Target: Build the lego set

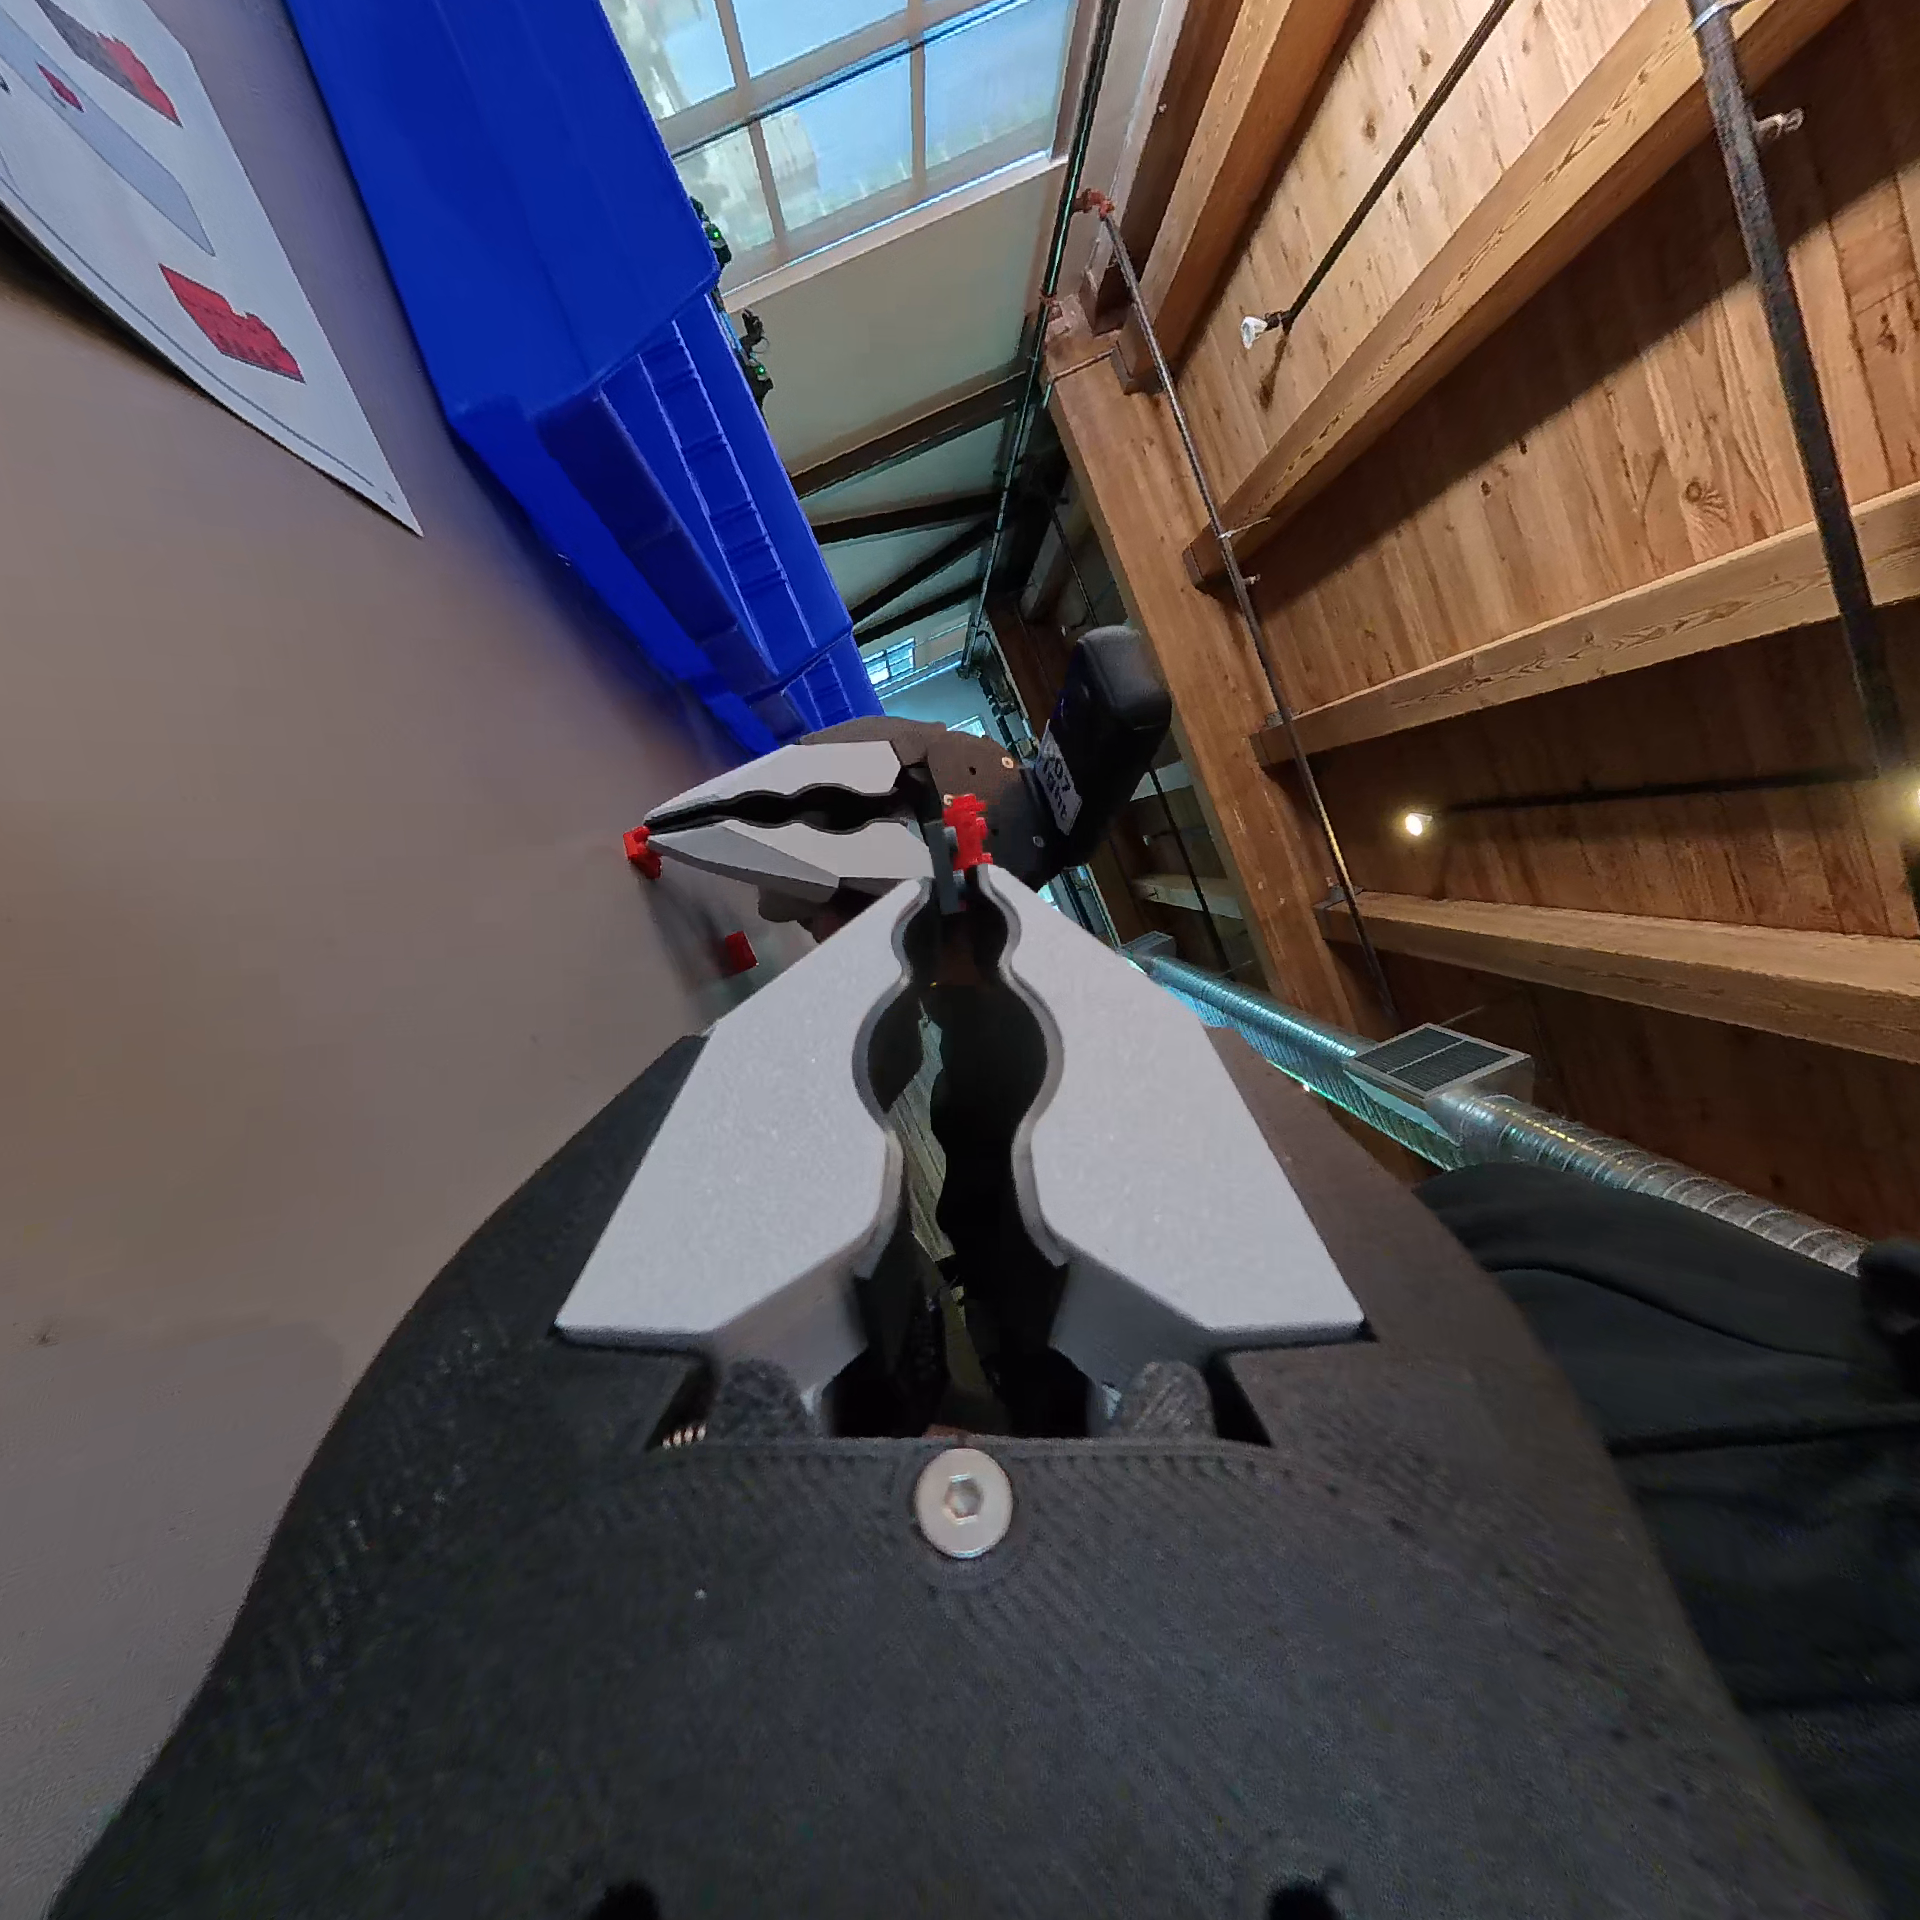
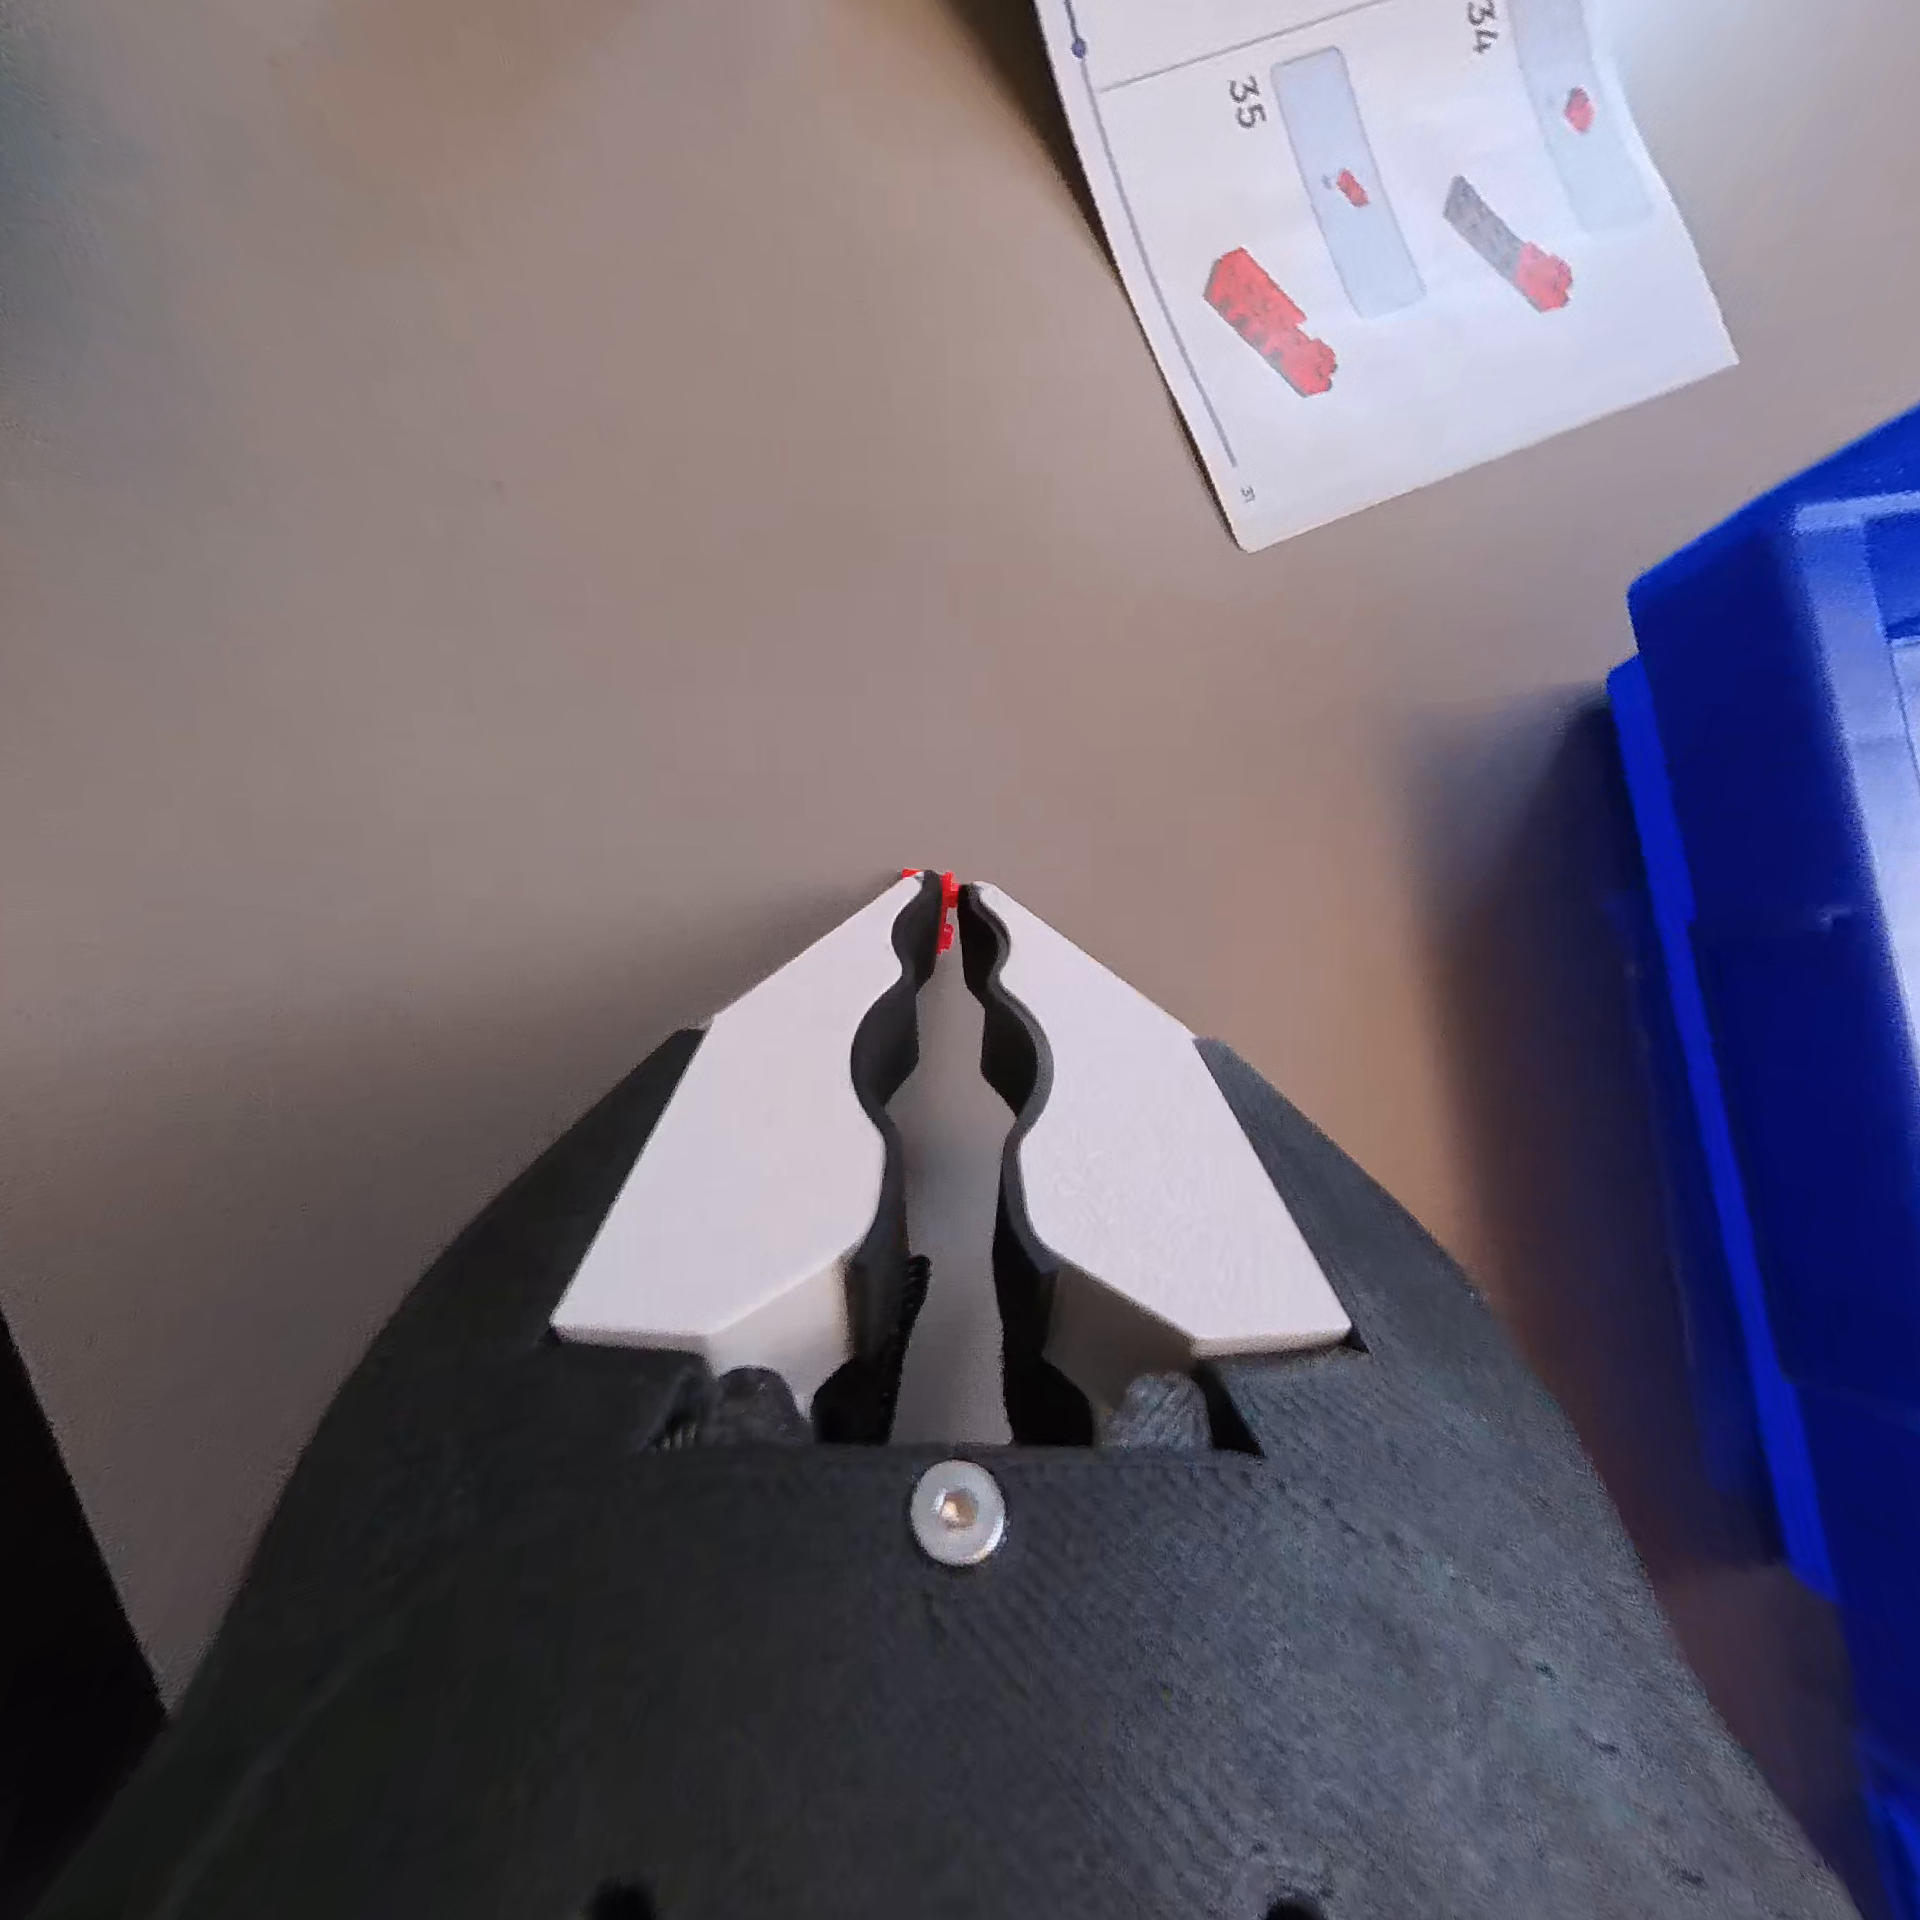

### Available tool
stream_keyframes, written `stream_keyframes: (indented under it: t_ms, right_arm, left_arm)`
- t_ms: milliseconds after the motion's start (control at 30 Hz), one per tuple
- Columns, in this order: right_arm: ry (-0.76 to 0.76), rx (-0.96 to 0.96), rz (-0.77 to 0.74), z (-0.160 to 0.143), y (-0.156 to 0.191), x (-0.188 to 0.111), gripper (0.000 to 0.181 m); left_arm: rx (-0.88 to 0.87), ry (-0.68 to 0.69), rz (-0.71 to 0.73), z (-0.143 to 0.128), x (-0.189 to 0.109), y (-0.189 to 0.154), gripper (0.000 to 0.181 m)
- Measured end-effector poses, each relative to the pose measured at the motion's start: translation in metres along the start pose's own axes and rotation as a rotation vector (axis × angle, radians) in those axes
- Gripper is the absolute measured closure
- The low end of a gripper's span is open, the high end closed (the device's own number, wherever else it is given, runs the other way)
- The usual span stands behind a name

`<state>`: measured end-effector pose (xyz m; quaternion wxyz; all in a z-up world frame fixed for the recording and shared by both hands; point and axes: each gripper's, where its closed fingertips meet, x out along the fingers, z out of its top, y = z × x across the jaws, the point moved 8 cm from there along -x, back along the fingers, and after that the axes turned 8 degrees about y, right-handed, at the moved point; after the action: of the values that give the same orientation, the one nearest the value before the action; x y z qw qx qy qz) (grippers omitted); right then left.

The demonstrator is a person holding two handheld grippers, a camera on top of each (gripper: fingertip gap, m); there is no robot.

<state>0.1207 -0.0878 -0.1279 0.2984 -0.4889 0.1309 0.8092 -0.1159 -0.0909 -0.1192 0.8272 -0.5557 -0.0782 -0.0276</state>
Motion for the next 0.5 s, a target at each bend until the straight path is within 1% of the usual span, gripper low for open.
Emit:
stream_keyframes:
  t_ms: [100, 200, 300, 400, 500]
  right_arm:
    - [0.002, -0.044, -0.003, 0.003, 0.002, -0.001, 0.179]
    - [-0.06, -0.057, -0.023, 0.014, 0.003, -0.01, 0.179]
    - [-0.19, -0.078, -0.009, 0.038, 0.012, -0.03, 0.179]
    - [-0.32, -0.147, 0.025, 0.068, 0.03, -0.05, 0.179]
    - [-0.381, -0.233, 0.062, 0.091, 0.049, -0.061, 0.18]
  left_arm:
    - [0.002, 0.004, 0.007, 0.0, 0.001, 0.0, 0.177]
    - [0.002, 0.009, 0.013, -0.001, 0.001, 0.0, 0.177]
    - [0.011, 0.015, 0.031, -0.001, 0.002, 0.001, 0.177]
    - [0.035, 0.025, 0.06, -0.002, 0.004, 0.0, 0.177]
    - [0.07, 0.034, 0.098, -0.004, 0.006, -0.001, 0.177]
